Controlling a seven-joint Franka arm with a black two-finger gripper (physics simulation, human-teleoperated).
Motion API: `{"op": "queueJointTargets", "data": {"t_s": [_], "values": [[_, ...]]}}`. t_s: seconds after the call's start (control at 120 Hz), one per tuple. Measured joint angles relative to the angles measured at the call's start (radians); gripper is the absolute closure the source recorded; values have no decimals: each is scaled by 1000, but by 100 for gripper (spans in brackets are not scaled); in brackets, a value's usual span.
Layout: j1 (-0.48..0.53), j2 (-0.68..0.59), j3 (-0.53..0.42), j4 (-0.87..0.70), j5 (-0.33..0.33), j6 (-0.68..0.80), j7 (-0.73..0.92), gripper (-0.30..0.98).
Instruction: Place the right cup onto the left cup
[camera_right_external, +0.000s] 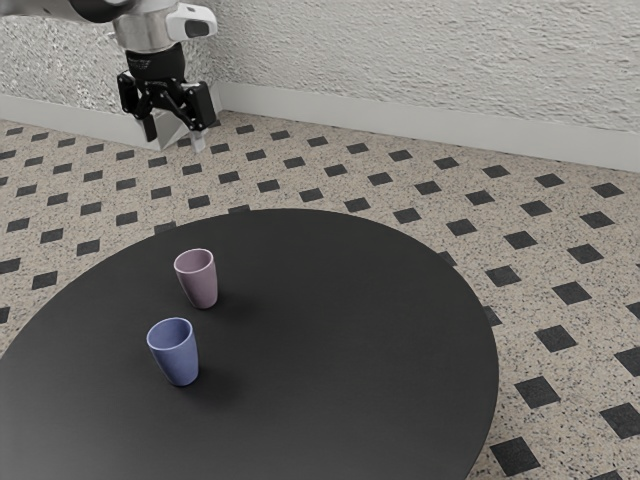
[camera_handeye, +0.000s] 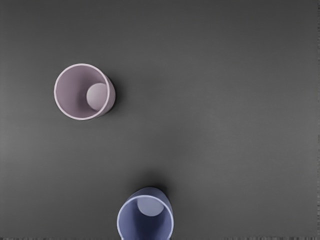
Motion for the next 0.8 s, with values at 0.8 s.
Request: {"op": "queueJointTargets", "data": {"t_s": [0.8], "values": [[-7, 36, -13, -293, -40, 218, 15, 0]]}}
